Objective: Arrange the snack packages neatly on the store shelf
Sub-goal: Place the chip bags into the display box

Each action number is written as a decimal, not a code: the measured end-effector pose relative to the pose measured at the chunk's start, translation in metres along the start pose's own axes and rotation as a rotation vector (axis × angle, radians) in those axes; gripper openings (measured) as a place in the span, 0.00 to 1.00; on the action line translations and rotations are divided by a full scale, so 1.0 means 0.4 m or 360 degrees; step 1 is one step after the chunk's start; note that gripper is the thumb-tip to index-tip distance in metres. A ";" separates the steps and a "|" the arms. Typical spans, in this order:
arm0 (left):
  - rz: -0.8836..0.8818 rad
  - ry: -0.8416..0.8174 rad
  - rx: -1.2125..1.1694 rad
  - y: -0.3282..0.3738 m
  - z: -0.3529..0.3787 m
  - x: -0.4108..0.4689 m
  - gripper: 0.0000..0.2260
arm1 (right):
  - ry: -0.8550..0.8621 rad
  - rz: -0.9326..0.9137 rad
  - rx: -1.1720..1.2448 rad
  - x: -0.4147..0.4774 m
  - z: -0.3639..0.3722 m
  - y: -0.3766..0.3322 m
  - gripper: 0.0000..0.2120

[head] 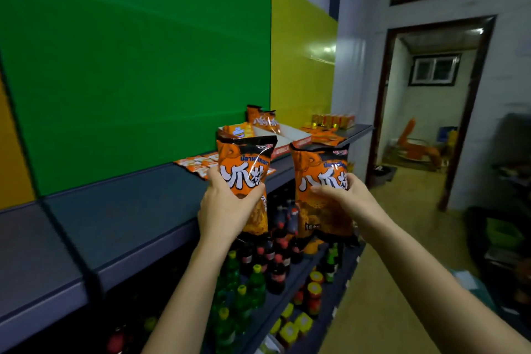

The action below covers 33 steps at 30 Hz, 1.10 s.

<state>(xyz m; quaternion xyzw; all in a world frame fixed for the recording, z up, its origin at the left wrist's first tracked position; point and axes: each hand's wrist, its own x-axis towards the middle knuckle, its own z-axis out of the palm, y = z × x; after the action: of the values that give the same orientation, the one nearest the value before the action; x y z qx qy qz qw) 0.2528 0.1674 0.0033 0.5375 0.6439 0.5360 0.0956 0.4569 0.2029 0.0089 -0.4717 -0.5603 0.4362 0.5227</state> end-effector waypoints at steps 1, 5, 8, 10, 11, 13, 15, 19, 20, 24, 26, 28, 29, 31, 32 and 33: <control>0.0001 0.0002 -0.0002 0.011 0.041 0.012 0.30 | 0.0019 -0.0004 -0.0017 0.031 -0.029 0.007 0.21; 0.0024 -0.0043 -0.0002 0.046 0.177 0.070 0.28 | 0.0070 -0.0007 -0.0051 0.152 -0.122 0.031 0.24; 0.0043 -0.0031 -0.0013 0.065 0.264 0.127 0.26 | 0.0070 -0.0019 -0.0029 0.241 -0.174 0.052 0.25; 0.0066 -0.0013 -0.0017 0.071 0.323 0.166 0.27 | 0.0052 -0.0017 -0.0007 0.301 -0.204 0.072 0.25; 0.0068 -0.0007 -0.0018 0.071 0.353 0.187 0.28 | 0.0044 -0.0015 -0.0010 0.333 -0.218 0.084 0.25; 0.0049 0.0008 -0.0013 0.071 0.411 0.231 0.29 | 0.0034 -0.0009 -0.0018 0.405 -0.245 0.108 0.25; 0.0031 0.0042 -0.0006 0.068 0.470 0.284 0.29 | 0.0013 -0.0029 -0.0032 0.489 -0.269 0.128 0.24; -0.0004 0.0127 -0.0027 0.079 0.579 0.421 0.29 | -0.0070 -0.0085 -0.0051 0.687 -0.306 0.131 0.23; -0.0004 0.0152 -0.0028 0.086 0.604 0.457 0.29 | -0.0099 -0.0103 -0.0064 0.738 -0.315 0.122 0.22; 0.0029 0.0234 -0.0036 0.103 0.703 0.602 0.28 | -0.0172 -0.0205 -0.0094 0.929 -0.347 0.084 0.23; 0.0038 0.0258 -0.0041 0.106 0.748 0.667 0.29 | -0.0191 -0.0241 -0.0053 1.014 -0.353 0.080 0.24; 0.0023 0.0272 -0.0040 0.106 0.786 0.720 0.31 | -0.0232 -0.0240 -0.0023 1.093 -0.347 0.086 0.24; 0.0007 0.0280 -0.0032 0.104 0.801 0.744 0.32 | -0.0255 -0.0232 -0.0008 1.133 -0.341 0.092 0.24; -0.0045 0.0303 -0.0025 0.097 0.823 0.788 0.33 | -0.0301 -0.0225 0.0026 1.209 -0.325 0.103 0.27; -0.0071 0.0320 -0.0030 0.093 0.831 0.810 0.33 | -0.0319 -0.0228 0.0041 1.248 -0.314 0.108 0.29; -0.0097 0.0341 -0.0036 0.088 0.837 0.831 0.34 | -0.0334 -0.0231 0.0051 1.287 -0.301 0.114 0.31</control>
<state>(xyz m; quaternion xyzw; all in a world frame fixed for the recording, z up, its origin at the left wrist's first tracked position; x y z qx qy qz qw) 0.3732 0.6230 0.0456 0.4562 0.6603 0.5946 0.0485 0.5759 0.7172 0.0626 -0.3734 -0.6376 0.4531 0.4988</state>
